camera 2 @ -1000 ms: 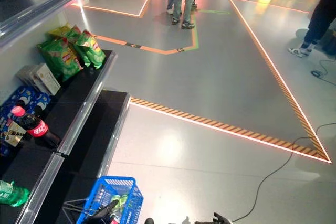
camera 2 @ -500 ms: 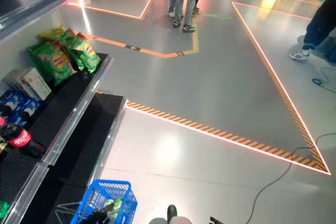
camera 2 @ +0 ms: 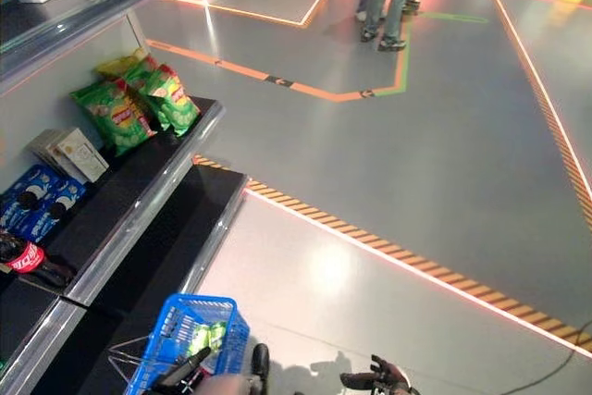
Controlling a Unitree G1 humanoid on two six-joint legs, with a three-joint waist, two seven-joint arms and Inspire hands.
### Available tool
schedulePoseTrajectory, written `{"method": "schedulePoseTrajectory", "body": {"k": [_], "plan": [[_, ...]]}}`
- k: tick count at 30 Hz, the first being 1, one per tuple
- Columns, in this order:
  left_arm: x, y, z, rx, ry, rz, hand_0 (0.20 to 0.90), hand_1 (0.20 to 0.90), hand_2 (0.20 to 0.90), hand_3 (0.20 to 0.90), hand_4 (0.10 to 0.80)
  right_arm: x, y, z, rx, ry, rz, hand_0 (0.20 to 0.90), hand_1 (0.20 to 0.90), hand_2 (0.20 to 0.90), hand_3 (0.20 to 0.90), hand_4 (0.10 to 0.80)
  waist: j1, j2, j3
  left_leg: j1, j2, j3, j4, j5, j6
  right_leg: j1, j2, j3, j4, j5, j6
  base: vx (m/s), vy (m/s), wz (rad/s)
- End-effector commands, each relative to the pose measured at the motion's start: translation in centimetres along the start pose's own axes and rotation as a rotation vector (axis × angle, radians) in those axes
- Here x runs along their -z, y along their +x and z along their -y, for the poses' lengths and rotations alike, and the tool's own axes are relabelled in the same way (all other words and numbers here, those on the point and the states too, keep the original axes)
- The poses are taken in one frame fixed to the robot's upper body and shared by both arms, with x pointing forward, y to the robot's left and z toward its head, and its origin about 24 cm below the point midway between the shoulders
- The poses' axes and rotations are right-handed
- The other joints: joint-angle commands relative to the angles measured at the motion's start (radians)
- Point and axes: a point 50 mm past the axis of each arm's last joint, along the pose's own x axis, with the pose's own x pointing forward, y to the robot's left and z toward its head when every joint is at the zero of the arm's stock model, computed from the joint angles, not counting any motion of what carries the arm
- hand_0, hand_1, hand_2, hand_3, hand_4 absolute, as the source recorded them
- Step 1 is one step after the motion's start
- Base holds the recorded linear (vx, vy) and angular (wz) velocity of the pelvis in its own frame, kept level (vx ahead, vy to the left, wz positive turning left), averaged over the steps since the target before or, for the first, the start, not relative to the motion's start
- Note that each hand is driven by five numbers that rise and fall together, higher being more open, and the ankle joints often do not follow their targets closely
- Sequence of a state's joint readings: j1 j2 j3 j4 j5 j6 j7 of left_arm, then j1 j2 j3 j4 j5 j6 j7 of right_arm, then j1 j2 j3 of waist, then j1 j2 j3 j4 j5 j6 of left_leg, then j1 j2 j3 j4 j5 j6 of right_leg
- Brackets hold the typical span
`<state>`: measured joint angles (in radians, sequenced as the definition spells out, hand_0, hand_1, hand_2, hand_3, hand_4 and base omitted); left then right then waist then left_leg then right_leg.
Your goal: Pick up the drink and place into the basket.
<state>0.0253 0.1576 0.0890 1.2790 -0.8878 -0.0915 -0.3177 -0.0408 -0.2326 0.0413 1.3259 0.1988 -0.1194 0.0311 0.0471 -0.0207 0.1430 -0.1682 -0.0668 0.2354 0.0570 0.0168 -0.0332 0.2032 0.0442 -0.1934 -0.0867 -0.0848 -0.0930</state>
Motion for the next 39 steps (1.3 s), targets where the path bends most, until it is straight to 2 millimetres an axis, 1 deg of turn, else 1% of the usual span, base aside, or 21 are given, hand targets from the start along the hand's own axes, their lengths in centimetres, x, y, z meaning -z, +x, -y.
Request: {"method": "schedulePoseTrajectory", "body": {"k": [1, 5, 6, 7, 9, 12, 13, 14, 15, 16, 17, 18, 20, 21, 23, 24, 27, 32, 33, 34, 39], "plan": [[-3.3, 0.6, 2.3, 0.163, 0.023, 0.173, 0.300, 0.300, 0.300, 0.200, 0.100, -0.1, -0.1, 1.4, 0.060, -0.028, 0.020, 0.900, 0.900, 0.900, 0.900, 0.800, 0.013, 0.020, -0.053, 0.012, 0.007, 0.112, -0.044, 0.086, 0.025, -0.004, -0.005, 0.019, 0.080, 0.020, 0.096, 0.472, 0.071, 0.45], [-3.9, 0.4, 1.7, 0.160, 0.009, 0.194, 0.300, 0.300, 0.300, 0.200, 0.100, -0.3, -0.2, 1.4, 0.005, -0.097, 0.047, 0.900, 0.900, 0.900, 0.900, 0.800, 0.038, 0.004, -0.064, 0.046, -0.006, 0.113, -0.068, 0.069, 0.055, 0.001, -0.025, -0.019, 0.133, 0.024, 0.119, 0.189, 0.019, 0.19], [-4.6, 0.3, 1.2, 0.148, 0.007, 0.198, 0.300, 0.300, 0.300, 0.200, 0.100, -1.1, 0.0, 1.3, 0.011, -0.079, 0.057, 0.900, 0.900, 0.900, 0.900, 0.800, 0.060, -0.005, -0.074, 0.077, -0.025, 0.098, -0.093, 0.058, 0.080, -0.023, -0.057, -0.062, 0.248, 0.064, 0.163, 0.248, 0.046, 0.27], [-5.0, 0.2, 1.0, 0.147, 0.027, 0.197, 0.300, 0.300, 0.300, 0.200, 0.100, -1.3, 0.0, 1.1, 0.022, -0.056, 0.056, 0.900, 0.900, 0.900, 0.900, 0.800, 0.068, -0.008, -0.078, 0.092, -0.028, 0.082, -0.100, 0.053, 0.094, -0.051, -0.072, -0.071, 0.344, 0.090, 0.187, 0.226, 0.043, 0.31], [-5.2, 0.2, 1.0, 0.145, 0.033, 0.200, 0.300, 0.300, 0.300, 0.200, 0.100, -1.3, 0.1, 1.1, 0.022, -0.057, 0.056, 0.900, 0.900, 0.900, 0.900, 0.800, 0.071, -0.006, -0.079, 0.102, -0.029, 0.065, -0.106, 0.050, 0.101, -0.075, -0.076, -0.066, 0.415, 0.110, 0.200, 0.112, 0.033, 0.34], [-5.7, 0.2, 1.0, 0.145, 0.035, 0.214, 0.300, 0.300, 0.300, 0.200, 0.100, -1.2, 0.1, 0.9, 0.013, -0.054, 0.057, 0.900, 0.900, 0.900, 0.900, 0.800, 0.071, -0.004, -0.081, 0.134, -0.046, -0.019, -0.124, 0.048, 0.116, -0.154, -0.058, 0.002, 0.622, 0.206, 0.239, 0.118, 0.021, 0.62], [-5.8, 0.3, 1.1, 0.145, 0.044, 0.214, 0.300, 0.300, 0.300, 0.200, 0.100, -1.3, 0.1, 0.8, 0.019, -0.049, 0.051, 0.900, 0.900, 0.900, 0.900, 0.800, 0.074, 0.002, -0.082, 0.145, -0.047, -0.063, -0.126, 0.046, 0.119, -0.192, -0.055, 0.028, 0.690, 0.226, 0.238, 0.146, -0.036, 0.67], [-5.8, 0.4, 1.4, 0.141, 0.052, 0.213, 0.300, 0.300, 0.300, 0.200, 0.100, -1.3, 0.1, 0.9, 0.030, -0.034, 0.042, 0.900, 0.900, 0.900, 0.900, 0.800, 0.080, 0.015, -0.089, 0.156, -0.042, -0.121, -0.124, 0.045, 0.121, -0.239, -0.073, 0.043, 0.698, 0.228, 0.221, 0.127, -0.054, 0.67], [-5.8, 0.4, 1.5, 0.141, 0.056, 0.211, 0.300, 0.300, 0.300, 0.200, 0.100, -1.2, 0.1, 0.9, 0.033, -0.029, 0.040, 0.900, 0.900, 0.900, 0.900, 0.800, 0.078, 0.016, -0.089, 0.159, -0.043, -0.137, -0.123, 0.045, 0.121, -0.250, -0.082, 0.048, 0.692, 0.222, 0.217, 0.196, -0.143, 1.09], [-6.0, 0.5, 1.7, 0.146, 0.081, 0.207, 0.300, 0.300, 0.300, 0.200, 0.100, -1.2, 0.1, 1.2, 0.048, -0.003, 0.035, 0.900, 0.900, 0.900, 0.900, 0.800, 0.067, 0.018, -0.082, 0.182, -0.049, -0.205, -0.114, 0.038, 0.120, -0.283, -0.111, 0.067, 0.637, 0.187, 0.198, 0.141, -0.151, 0.96], [-6.1, 0.6, 1.9, 0.152, 0.091, 0.204, 0.300, 0.300, 0.300, 0.200, 0.100, -1.3, 0.1, 1.3, 0.057, 0.011, 0.036, 0.900, 0.900, 0.900, 0.900, 0.800, 0.064, 0.020, -0.083, 0.180, -0.046, -0.220, -0.108, 0.035, 0.120, -0.293, -0.114, 0.079, 0.599, 0.195, 0.191, 0.251, -0.263, 1.59], [-6.3, 0.8, 2.7, 0.183, 0.129, 0.183, 0.300, 0.300, 0.300, 0.200, 0.100, -0.9, 0.0, 1.8, 0.088, 0.063, 0.028, 0.900, 0.900, 0.900, 0.900, 0.800, 0.033, 0.020, -0.074, 0.204, -0.056, -0.287, -0.096, 0.006, 0.122, -0.327, -0.138, 0.134, 0.459, 0.200, 0.177, 0.189, -0.219, 1.42], [-6.6, 1.1, 3.4, 0.201, 0.152, 0.177, 0.300, 0.300, 0.300, 0.200, 0.100, -0.1, -0.2, 2.4, 0.117, 0.099, 0.023, 0.900, 0.900, 0.900, 0.900, 0.800, -0.003, 0.023, -0.069, 0.220, -0.069, -0.362, -0.076, -0.032, 0.128, -0.374, -0.167, 0.228, 0.313, 0.246, 0.178, 0.218, -0.212, 1.96], [-6.7, 1.1, 3.4, 0.202, 0.153, 0.176, 0.300, 0.300, 0.300, 0.200, 0.100, -0.1, -0.2, 2.4, 0.116, 0.097, 0.021, 0.900, 0.900, 0.900, 0.900, 0.800, -0.009, 0.025, -0.068, 0.223, -0.069, -0.371, -0.073, -0.037, 0.128, -0.369, -0.168, 0.228, 0.303, 0.247, 0.179, 0.201, -0.162, 2.22], [-6.5, 1.1, 3.4, 0.207, 0.157, 0.171, 0.300, 0.300, 0.300, 0.200, 0.100, 0.4, -0.3, 2.7, 0.126, 0.097, 0.014, 0.900, 0.900, 0.900, 0.900, 0.800, -0.035, 0.030, -0.063, 0.247, -0.087, -0.435, -0.058, -0.072, 0.130, -0.399, -0.164, 0.300, 0.206, 0.281, 0.193, 0.288, -0.210, 1.67], [-6.2, 1.0, 3.0, 0.202, 0.162, 0.168, 0.300, 0.300, 0.300, 0.200, 0.100, 0.5, -0.4, 2.7, 0.128, 0.102, 0.011, 0.900, 0.900, 0.900, 0.900, 0.800, -0.047, 0.034, -0.057, 0.268, -0.091, -0.478, -0.048, -0.090, 0.130, -0.422, -0.142, 0.335, 0.200, 0.298, 0.196, 0.309, -0.249, 1.04], [-5.6, 0.7, 2.2, 0.207, 0.174, 0.155, 0.300, 0.300, 0.300, 0.200, 0.100, 0.2, -0.2, 2.3, 0.111, 0.105, 0.020, 0.900, 0.900, 0.900, 0.900, 0.800, -0.050, 0.024, -0.059, 0.282, -0.090, -0.525, -0.035, -0.104, 0.128, -0.372, -0.109, 0.365, 0.180, 0.262, 0.191, 0.196, -0.221, 1.41], [-5.2, 0.5, 1.7, 0.173, 0.145, 0.154, 0.300, 0.300, 0.300, 0.200, 0.100, -0.4, -0.1, 2.1, 0.080, 0.057, 0.019, 0.900, 0.900, 0.900, 0.900, 0.800, -0.023, 0.009, -0.085, 0.286, -0.040, -0.512, -0.026, -0.099, 0.086, -0.258, -0.111, 0.307, 0.113, 0.212, 0.165, 0.146, -0.234, 1.03], [-5.0, 0.6, 1.8, 0.178, 0.148, 0.146, 0.300, 0.300, 0.300, 0.200, 0.100, -0.7, -0.1, 2.3, 0.086, 0.060, 0.024, 0.900, 0.900, 0.900, 0.900, 0.800, -0.016, 0.009, -0.090, 0.278, -0.018, -0.477, -0.029, -0.087, 0.070, -0.216, -0.110, 0.280, 0.087, 0.197, 0.156, 0.041, -0.117, 0.41], [-5.0, 0.6, 1.9, 0.182, 0.151, 0.143, 0.300, 0.300, 0.300, 0.200, 0.100, -0.8, 0.0, 2.2, 0.078, 0.048, 0.023, 0.900, 0.900, 0.900, 0.900, 0.800, -0.016, 0.006, -0.091, 0.269, -0.016, -0.465, -0.030, -0.074, 0.064, -0.213, -0.114, 0.270, 0.082, 0.200, 0.155, 0.021, -0.138, 0.58], [-4.7, 1.4, 4.1, 0.235, 0.248, 0.079, 0.300, 0.300, 0.300, 0.200, 0.100, 0.0, -0.3, 2.9, 0.140, 0.131, 0.018, 0.900, 0.900, 0.900, 0.900, 0.800, -0.048, 0.021, -0.094, 0.258, 0.096, -0.187, -0.114, -0.007, 0.002, -0.127, -0.144, 0.070, 0.028, 0.154, 0.157, -0.025, -0.025, 1.12]]}}
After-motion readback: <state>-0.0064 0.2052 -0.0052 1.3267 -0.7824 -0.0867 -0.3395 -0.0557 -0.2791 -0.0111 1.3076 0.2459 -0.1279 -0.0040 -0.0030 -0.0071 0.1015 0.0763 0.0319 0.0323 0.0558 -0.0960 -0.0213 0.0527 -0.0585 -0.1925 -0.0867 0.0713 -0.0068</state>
